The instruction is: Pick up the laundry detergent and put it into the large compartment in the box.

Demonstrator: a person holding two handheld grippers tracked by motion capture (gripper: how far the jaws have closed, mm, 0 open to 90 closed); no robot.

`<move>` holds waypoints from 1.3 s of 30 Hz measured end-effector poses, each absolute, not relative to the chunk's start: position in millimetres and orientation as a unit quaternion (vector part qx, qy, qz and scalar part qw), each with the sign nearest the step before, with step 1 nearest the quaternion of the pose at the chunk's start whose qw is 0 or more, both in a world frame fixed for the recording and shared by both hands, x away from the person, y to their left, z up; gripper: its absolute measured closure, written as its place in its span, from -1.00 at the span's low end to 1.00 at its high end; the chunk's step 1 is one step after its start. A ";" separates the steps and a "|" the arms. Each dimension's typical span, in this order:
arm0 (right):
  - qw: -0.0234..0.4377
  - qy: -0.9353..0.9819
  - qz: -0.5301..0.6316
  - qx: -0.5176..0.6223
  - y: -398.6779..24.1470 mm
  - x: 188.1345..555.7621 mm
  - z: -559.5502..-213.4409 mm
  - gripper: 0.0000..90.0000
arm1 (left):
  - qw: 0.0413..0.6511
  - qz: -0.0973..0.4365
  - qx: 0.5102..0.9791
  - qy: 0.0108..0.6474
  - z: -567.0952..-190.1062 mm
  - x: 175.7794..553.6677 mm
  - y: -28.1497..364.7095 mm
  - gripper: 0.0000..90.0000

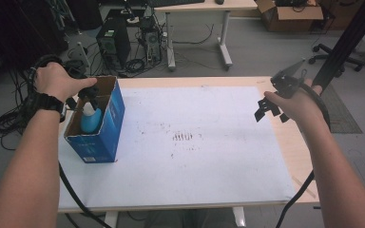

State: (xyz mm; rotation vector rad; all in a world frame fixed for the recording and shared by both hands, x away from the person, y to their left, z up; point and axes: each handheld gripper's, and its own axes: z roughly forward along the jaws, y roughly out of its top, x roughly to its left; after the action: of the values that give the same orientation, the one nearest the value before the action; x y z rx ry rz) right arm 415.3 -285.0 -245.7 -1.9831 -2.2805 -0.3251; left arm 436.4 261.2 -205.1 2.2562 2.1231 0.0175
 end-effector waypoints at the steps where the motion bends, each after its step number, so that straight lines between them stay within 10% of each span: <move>1: 0.051 -0.749 -0.106 -0.651 -284.7 415.3 -245.3 -0.80 | 0.022 0.008 0.729 0.684 -202.1 435.7 259.8 -0.34; 39: 0.054 -0.757 -0.118 -0.640 -283.7 407.0 -245.1 -0.80 | 0.061 0.008 0.788 0.613 -195.2 423.6 138.6 -0.75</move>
State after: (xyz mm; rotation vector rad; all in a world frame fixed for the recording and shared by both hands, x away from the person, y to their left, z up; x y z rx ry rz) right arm 407.0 -283.7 -245.1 -1.9435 -2.3004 -0.3584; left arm 423.6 138.6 -195.2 2.3838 1.8540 0.0257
